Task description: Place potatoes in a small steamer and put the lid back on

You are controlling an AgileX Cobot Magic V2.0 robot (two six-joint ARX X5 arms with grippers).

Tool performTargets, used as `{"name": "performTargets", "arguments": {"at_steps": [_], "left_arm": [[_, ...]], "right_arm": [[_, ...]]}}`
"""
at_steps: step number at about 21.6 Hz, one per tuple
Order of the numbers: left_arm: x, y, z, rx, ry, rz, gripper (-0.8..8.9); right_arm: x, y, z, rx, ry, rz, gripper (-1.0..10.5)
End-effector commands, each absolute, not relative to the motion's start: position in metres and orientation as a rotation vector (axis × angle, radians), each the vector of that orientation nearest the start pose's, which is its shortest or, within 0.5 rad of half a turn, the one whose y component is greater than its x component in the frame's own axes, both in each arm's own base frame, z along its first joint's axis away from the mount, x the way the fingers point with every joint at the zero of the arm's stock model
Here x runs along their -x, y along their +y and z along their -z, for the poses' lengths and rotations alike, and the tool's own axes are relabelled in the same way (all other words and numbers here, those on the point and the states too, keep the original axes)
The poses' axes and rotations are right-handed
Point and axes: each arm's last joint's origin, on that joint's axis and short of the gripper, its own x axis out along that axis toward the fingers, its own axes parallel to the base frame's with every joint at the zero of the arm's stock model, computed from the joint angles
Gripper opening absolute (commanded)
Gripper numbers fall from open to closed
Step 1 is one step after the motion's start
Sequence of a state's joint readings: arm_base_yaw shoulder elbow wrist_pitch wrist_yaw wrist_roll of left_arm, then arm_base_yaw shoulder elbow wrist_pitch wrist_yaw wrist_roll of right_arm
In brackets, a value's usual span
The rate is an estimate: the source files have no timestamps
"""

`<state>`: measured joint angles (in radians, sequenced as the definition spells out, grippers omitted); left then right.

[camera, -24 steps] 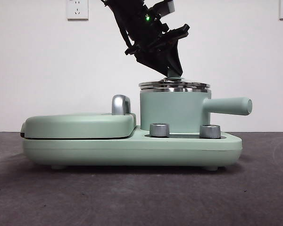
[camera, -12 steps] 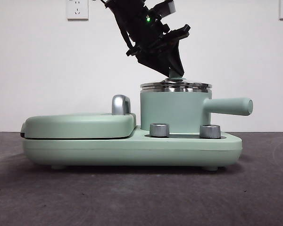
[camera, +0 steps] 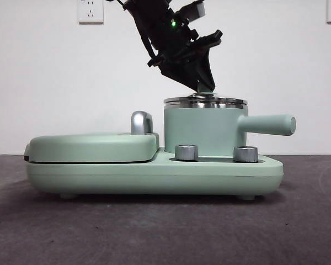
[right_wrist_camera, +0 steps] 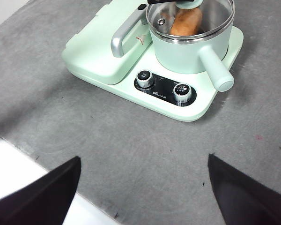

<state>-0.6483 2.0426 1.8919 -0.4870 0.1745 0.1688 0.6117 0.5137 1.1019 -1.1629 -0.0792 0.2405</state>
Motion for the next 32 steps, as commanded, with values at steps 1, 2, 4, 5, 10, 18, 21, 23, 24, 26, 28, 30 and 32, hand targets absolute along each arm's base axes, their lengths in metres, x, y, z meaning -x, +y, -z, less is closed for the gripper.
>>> {"name": "performTargets", "arguments": {"at_steps": [1,2,4,5,10,18,21,23,24,26,28,30,32], "left_arm": [[-0.375,-0.295,-0.297,-0.287,0.585,0.856,0.80],[-0.376,-0.296,-0.296,-0.287,0.585,0.856,1.19],[-0.376,-0.296,-0.296,-0.289,0.577,0.856,1.31],[-0.376,-0.296,-0.296,-0.289,0.575,0.854,1.32],[-0.374,-0.294,-0.304,-0.274,0.559,0.850,3.88],[-0.324,-0.255,-0.373,-0.253,0.617,0.838,4.82],[-0.293,-0.230,-0.392,-0.273,0.748,0.826,4.67],[-0.272,-0.214,-0.403,-0.281,0.829,0.816,4.66],[-0.262,-0.207,-0.408,-0.287,0.862,0.813,4.64],[-0.247,-0.198,-0.414,-0.273,0.913,0.810,4.64],[-0.235,-0.190,-0.419,-0.277,0.949,0.806,4.64],[-0.228,-0.185,-0.422,-0.268,0.953,0.801,4.64],[-0.218,-0.177,-0.423,-0.263,0.949,0.800,4.64]], "right_arm": [[-0.033,0.027,-0.370,-0.086,0.634,-0.606,4.3],[-0.033,0.027,-0.370,-0.086,0.634,-0.605,4.3],[-0.033,0.027,-0.370,-0.086,0.634,-0.606,4.3],[-0.033,0.027,-0.370,-0.086,0.634,-0.605,4.3],[-0.033,0.027,-0.370,-0.086,0.634,-0.605,4.3],[-0.034,0.027,-0.370,-0.085,0.631,-0.604,4.3],[-0.034,0.027,-0.371,-0.089,0.621,-0.607,4.3],[-0.035,0.028,-0.373,-0.095,0.599,-0.612,4.3],[-0.035,0.028,-0.374,-0.099,0.584,-0.615,4.3],[-0.037,0.029,-0.376,-0.100,0.559,-0.623,4.3],[-0.037,0.029,-0.377,-0.103,0.549,-0.626,4.3],[-0.037,0.029,-0.377,-0.103,0.549,-0.629,4.3],[-0.037,0.030,-0.377,-0.099,0.551,-0.653,4.3]]}}
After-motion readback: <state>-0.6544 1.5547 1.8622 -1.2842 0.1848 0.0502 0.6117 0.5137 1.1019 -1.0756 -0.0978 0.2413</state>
